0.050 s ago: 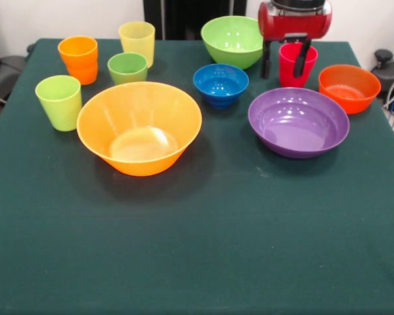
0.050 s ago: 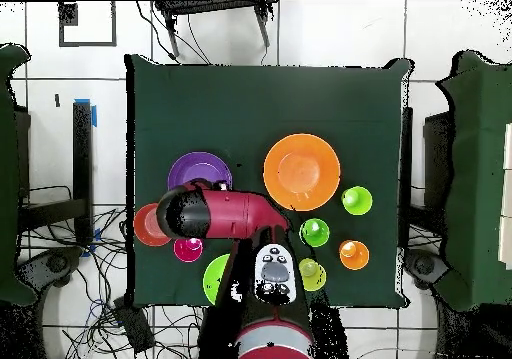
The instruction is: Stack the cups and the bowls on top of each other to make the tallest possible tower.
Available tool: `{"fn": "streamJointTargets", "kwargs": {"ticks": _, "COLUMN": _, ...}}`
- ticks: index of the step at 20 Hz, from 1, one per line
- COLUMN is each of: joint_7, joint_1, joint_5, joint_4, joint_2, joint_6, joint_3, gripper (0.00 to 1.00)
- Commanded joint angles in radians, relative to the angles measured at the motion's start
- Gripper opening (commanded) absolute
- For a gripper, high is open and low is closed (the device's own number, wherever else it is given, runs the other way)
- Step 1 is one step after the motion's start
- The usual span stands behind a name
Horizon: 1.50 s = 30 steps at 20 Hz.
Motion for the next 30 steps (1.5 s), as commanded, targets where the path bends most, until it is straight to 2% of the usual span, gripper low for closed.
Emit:
{"fn": "streamJointTargets", "kwargs": {"ticks": 1, "joint_7": 0.037, "joint_1": -0.025, "joint_5": -0.086, "joint_4": -0.097, "joint_2": 0.072, "joint_6": 0.02, "joint_3": 0.016, "gripper": 1.0}}
{"fn": "streamJointTargets", "kwargs": {"ticks": 5, "joint_7": 0.048, "joint_1": -0.01, "joint_5": -0.108, "joint_4": -0.131, "joint_2": 0.1, "joint_6": -0.001, "joint_3": -0.016, "gripper": 1.0}}
{"fn": "streamJointTargets", "kwargs": {"ticks": 8, "joint_7": 0.037, "joint_1": -0.026, "joint_5": -0.131, "joint_4": -0.155, "joint_2": 0.134, "joint_6": -0.025, "joint_3": -0.018, "gripper": 1.0}}
{"fn": "streamJointTargets", "kwargs": {"ticks": 14, "joint_7": 0.026, "joint_1": -0.027, "joint_5": -0.175, "joint_4": -0.183, "joint_2": 0.136, "joint_6": -0.011, "joint_3": -0.057, "gripper": 1.0}}
{"fn": "streamJointTargets", "kwargs": {"ticks": 17, "joint_7": 0.029, "joint_1": -0.039, "joint_5": -0.194, "joint_4": -0.195, "joint_2": 0.162, "joint_6": -0.029, "joint_3": -0.056, "gripper": 1.0}}
{"fn": "streamJointTargets", "kwargs": {"ticks": 30, "joint_7": 0.1, "joint_1": -0.02, "joint_5": -0.238, "joint_4": -0.237, "joint_2": 0.292, "joint_6": -0.208, "joint_3": -0.135, "gripper": 1.0}}
